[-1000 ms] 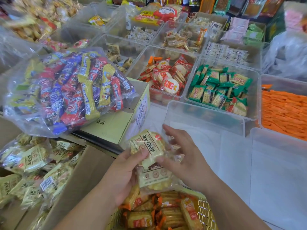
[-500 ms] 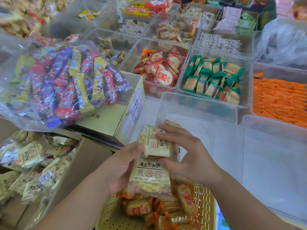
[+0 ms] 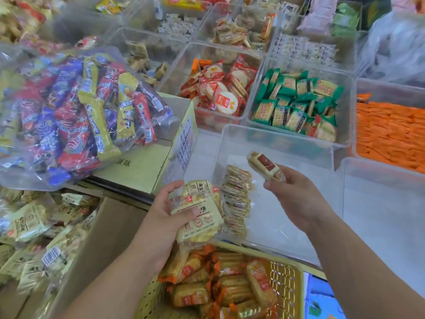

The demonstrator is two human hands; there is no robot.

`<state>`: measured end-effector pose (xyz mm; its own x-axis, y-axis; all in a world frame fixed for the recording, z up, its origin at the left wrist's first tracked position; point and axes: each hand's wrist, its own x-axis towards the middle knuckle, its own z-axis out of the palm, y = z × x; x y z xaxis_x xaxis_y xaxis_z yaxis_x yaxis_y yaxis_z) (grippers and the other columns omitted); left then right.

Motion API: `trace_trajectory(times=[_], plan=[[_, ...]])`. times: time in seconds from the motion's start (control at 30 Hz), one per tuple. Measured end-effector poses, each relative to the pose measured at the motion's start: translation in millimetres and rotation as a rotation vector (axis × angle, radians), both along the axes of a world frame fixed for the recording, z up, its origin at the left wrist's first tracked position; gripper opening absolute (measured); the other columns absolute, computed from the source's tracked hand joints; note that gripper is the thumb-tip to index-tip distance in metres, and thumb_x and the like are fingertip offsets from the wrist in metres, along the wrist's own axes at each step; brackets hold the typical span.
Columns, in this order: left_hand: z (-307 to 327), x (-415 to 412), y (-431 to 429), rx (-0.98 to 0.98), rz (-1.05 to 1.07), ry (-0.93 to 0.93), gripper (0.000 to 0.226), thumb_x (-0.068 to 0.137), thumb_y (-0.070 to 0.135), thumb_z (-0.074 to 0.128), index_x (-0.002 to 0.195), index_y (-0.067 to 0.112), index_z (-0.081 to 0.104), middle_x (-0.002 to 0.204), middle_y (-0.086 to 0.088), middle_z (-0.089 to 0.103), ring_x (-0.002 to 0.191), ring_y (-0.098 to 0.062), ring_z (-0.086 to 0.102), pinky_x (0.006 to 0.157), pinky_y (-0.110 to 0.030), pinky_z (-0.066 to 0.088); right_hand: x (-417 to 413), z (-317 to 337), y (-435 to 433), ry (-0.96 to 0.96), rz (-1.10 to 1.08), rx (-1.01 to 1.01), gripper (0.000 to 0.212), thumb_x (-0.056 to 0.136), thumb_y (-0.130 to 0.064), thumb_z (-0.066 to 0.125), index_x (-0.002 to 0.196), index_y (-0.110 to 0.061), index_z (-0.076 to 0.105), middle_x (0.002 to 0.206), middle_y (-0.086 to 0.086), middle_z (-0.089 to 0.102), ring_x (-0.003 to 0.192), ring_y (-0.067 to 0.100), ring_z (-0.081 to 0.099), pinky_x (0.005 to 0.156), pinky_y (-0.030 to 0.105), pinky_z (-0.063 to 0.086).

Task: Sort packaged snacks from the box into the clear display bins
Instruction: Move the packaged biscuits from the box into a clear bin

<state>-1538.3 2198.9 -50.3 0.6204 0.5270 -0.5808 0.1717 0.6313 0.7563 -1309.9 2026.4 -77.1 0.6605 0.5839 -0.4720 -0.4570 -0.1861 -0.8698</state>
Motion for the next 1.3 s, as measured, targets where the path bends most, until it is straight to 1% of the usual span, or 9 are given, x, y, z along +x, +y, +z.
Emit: trace_trajectory(times=[0.13,0.3,0.37,0.47,0.53,0.73,1.0,1.17,1.3], plan=[[-5,-1,3,0.013,0.001,0.006,0.075,0.060,0.008,0.086,0.124,0.042,0.067,0.132,-0.008,0.064,0.101,-0.034,0.076,0.070,-0.039,0.063,31,-15,13,-0.385,0.002,-0.421,0.029,0.092,-0.018,0.072,0.120,-0.022,0.070,0.092,0.000,0.066,0.056,0.002,0.053,0.047,0.016,0.039],[-12,-5,5,-0.004,0.010,-0.001,0.075,0.060,0.009,0.086,0.126,0.040,0.067,0.128,-0.007,0.069,0.102,-0.035,0.075,0.071,-0.039,0.063,63,-32,43,-0.927,0.411,-0.852,0.041,0.099,-0.052,0.054,0.135,-0.033,0.058,0.128,0.001,0.067,0.109,0.028,0.063,0.078,0.033,0.048],[-13,-6,5,-0.007,0.019,-0.017,0.076,0.061,0.008,0.086,0.128,0.037,0.066,0.125,-0.005,0.071,0.104,-0.033,0.075,0.072,-0.037,0.063,69,-39,57,-1.066,0.508,-0.981,0.042,0.099,-0.061,0.047,0.125,-0.033,0.065,0.113,0.000,0.071,0.101,0.029,0.065,0.070,0.033,0.050],[-14,-7,5,0.002,0.019,-0.036,0.078,0.062,0.007,0.084,0.133,0.034,0.064,0.128,-0.005,0.069,0.105,-0.029,0.075,0.073,-0.031,0.062,70,-50,79,-1.240,0.624,-1.027,0.044,0.101,-0.058,0.043,0.080,-0.024,0.064,0.071,-0.003,0.057,0.085,0.029,0.061,0.057,0.030,0.037],[-15,-7,5,0.006,0.011,-0.040,0.079,0.063,0.006,0.084,0.135,0.032,0.062,0.131,-0.009,0.068,0.105,-0.029,0.075,0.073,-0.031,0.062,68,-57,91,-1.332,0.666,-1.011,0.042,0.101,-0.056,0.044,0.077,-0.027,0.062,0.077,-0.003,0.061,0.098,0.029,0.057,0.066,0.034,0.040],[-19,-9,6,0.008,0.026,-0.046,0.081,0.064,0.002,0.087,0.135,0.030,0.062,0.129,-0.007,0.068,0.102,-0.025,0.076,0.071,-0.027,0.062,64,-84,105,-0.889,0.789,-0.675,0.035,0.103,-0.035,0.052,0.136,-0.022,0.057,0.130,0.009,0.065,0.118,0.032,0.056,0.095,0.037,0.045],[-24,-8,8,-0.057,0.067,-0.050,0.079,0.066,0.004,0.084,0.135,0.033,0.060,0.136,-0.014,0.063,0.107,-0.032,0.074,0.075,-0.038,0.063,69,-93,87,-0.863,0.908,-0.615,0.036,0.107,-0.035,0.043,0.141,-0.024,0.050,0.136,0.007,0.061,0.120,0.032,0.056,0.095,0.036,0.041],[-22,-9,8,-0.089,0.057,-0.013,0.122,0.061,0.001,0.085,0.159,0.044,0.024,0.148,-0.012,0.055,0.113,-0.035,0.071,0.087,-0.055,0.060,62,-94,85,-0.869,0.893,-0.647,0.046,0.106,-0.026,0.040,0.152,-0.025,0.041,0.148,0.010,0.053,0.135,0.033,0.047,0.108,0.040,0.038],[-10,-13,9,-0.163,0.005,0.006,0.089,0.061,0.001,0.082,0.142,0.025,0.056,0.130,-0.019,0.069,0.101,-0.042,0.074,0.069,-0.059,0.061,51,-78,75,-0.889,0.772,-0.603,0.051,0.105,-0.022,0.042,0.155,-0.027,0.037,0.158,0.005,0.042,0.151,0.026,0.024,0.119,0.041,0.023]])
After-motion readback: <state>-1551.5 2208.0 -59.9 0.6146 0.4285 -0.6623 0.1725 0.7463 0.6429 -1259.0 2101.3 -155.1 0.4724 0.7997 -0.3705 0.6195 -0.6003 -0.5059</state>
